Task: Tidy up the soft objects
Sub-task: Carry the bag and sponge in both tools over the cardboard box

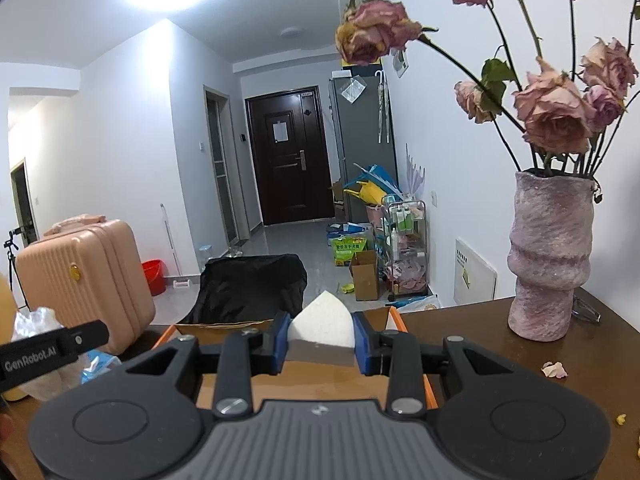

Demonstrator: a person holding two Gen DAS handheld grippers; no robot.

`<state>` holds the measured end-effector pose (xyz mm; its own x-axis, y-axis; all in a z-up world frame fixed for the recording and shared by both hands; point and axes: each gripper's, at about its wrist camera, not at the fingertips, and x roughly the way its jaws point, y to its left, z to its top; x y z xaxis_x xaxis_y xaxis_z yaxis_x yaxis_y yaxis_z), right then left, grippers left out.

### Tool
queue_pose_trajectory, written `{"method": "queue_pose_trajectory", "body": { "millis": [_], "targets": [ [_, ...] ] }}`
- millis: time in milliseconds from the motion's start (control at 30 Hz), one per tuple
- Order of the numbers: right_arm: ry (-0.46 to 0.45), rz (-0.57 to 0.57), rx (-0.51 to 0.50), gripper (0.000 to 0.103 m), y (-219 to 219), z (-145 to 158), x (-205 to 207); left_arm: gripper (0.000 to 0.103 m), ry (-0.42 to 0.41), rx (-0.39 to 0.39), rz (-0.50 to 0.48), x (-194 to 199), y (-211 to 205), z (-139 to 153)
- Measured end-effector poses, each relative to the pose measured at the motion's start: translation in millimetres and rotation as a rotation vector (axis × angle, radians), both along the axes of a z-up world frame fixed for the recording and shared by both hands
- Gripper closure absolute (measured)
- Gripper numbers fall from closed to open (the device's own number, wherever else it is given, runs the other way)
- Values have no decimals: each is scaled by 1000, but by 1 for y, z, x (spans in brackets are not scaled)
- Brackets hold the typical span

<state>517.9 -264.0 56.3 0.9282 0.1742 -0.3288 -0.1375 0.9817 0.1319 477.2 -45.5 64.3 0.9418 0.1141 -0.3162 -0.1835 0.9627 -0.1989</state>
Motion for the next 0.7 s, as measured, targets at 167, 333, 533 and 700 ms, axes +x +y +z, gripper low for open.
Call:
{"method": "queue_pose_trajectory", "body": {
  "millis": [167,333,533,700],
  "targets": [
    [17,3,-28,71,6,-5,18,61,28,28,1,22,-1,-5],
    [47,12,-67,71,13,-16,37,61,54,52,14,41,1,-11],
    [92,33,-115,71,26,-31,58,61,103,83,27,60,6,-24],
    [133,44,-162,71,36,-48,69,61,155,110,30,74,7,-38]
  ]
}}
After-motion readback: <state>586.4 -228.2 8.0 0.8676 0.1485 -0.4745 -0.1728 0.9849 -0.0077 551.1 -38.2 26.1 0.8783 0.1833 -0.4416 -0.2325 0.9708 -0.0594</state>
